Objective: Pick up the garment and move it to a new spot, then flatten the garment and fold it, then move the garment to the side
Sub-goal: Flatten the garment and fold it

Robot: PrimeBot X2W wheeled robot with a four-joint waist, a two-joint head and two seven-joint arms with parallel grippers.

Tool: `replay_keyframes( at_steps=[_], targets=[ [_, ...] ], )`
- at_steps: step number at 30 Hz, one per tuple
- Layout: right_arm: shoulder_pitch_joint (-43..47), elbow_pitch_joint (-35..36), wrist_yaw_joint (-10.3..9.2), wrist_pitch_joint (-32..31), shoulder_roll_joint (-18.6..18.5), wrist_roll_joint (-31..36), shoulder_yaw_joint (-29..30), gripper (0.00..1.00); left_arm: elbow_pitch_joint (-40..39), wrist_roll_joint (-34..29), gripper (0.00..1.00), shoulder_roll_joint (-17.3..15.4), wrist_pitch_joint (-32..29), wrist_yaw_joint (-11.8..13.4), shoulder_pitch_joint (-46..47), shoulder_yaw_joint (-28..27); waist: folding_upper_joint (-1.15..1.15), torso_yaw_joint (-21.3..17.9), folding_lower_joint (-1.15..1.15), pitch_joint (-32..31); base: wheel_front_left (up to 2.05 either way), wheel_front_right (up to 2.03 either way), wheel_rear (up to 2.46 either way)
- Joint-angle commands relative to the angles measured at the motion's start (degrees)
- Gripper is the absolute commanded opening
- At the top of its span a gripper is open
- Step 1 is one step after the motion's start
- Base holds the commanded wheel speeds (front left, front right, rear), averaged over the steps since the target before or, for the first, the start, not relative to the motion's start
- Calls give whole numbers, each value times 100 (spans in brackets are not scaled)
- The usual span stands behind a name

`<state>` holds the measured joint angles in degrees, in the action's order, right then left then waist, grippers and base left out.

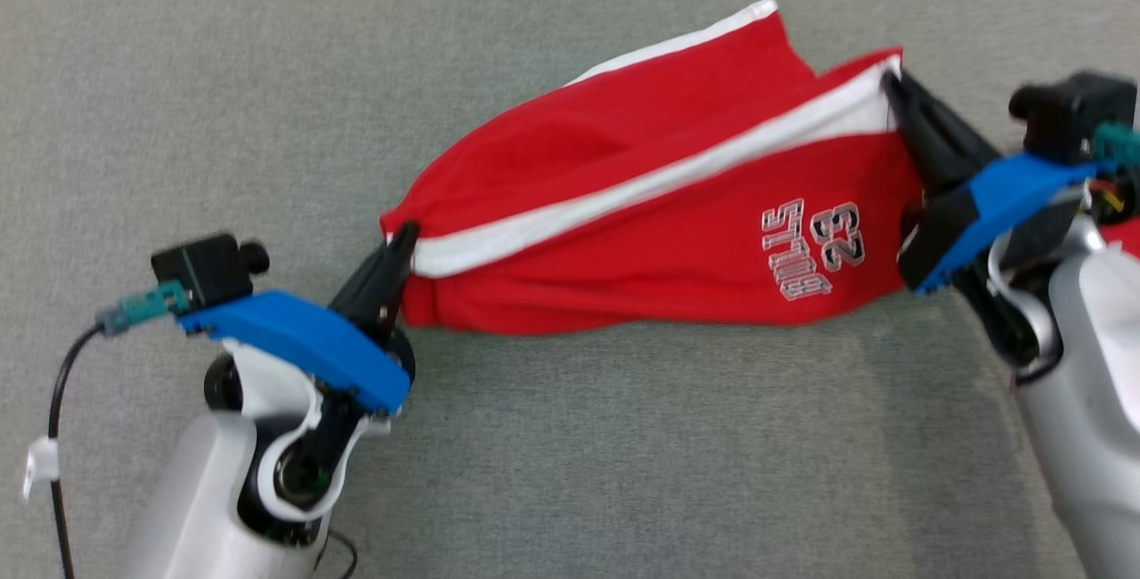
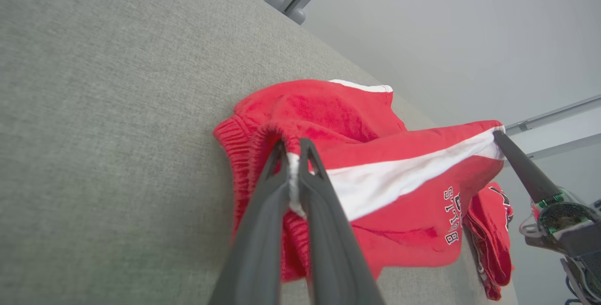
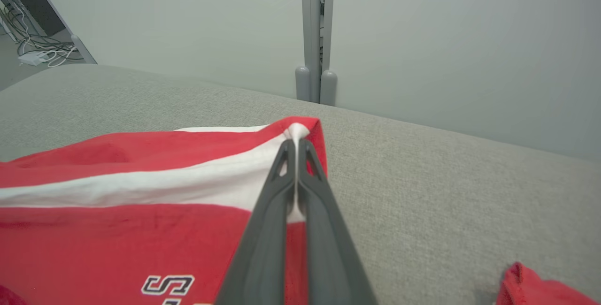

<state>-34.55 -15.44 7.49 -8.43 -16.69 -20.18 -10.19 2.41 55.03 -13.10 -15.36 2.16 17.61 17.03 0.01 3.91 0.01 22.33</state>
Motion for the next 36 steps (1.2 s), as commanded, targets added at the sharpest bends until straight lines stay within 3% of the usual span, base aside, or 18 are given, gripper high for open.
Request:
replay_keyframes(
  at_steps=[1,12,13,14,15,16,24,31,36],
  targets=[
    [-236,-187,0,49,-75,-30,-46,0,82,31,0,33,-1,-44,223,-29,-1,155,-1,163,0,0,0],
    [-1757,-2190,0,724,83,-215,-600,0,1252,22,0,371,85,-406,1323,131,-1,322,-1,437,0,0,0],
    [-1855,-2313,0,838,93,-213,-645,0,1341,18,26,396,102,-441,1373,148,-1,324,-1,446,0,0,0],
    [-1919,-2449,0,925,106,-225,-685,19,1412,5,48,413,144,-475,1416,158,-1,327,-1,451,0,0,0],
    [-1972,-2560,0,1043,146,-272,-717,40,1487,-6,100,434,195,-498,1453,155,-1,328,-1,453,0,0,0],
    [-2027,-2666,0,1158,151,-256,-763,100,1546,-12,100,464,271,-527,1472,142,-1,328,-1,451,0,0,0],
    [-2074,-3148,0,2114,125,-134,-923,100,1761,-403,100,524,1264,-613,1288,102,-1,299,-1,309,0,0,0],
    [-1429,-2484,0,2360,120,141,-507,100,1529,-1566,100,167,2606,-129,915,180,-1,110,-1,-15,0,0,0],
    [-464,-1444,0,2362,212,410,-14,100,1248,-2285,100,-74,2951,247,536,250,-1,-74,-1,-307,0,0,0]
  ],
)
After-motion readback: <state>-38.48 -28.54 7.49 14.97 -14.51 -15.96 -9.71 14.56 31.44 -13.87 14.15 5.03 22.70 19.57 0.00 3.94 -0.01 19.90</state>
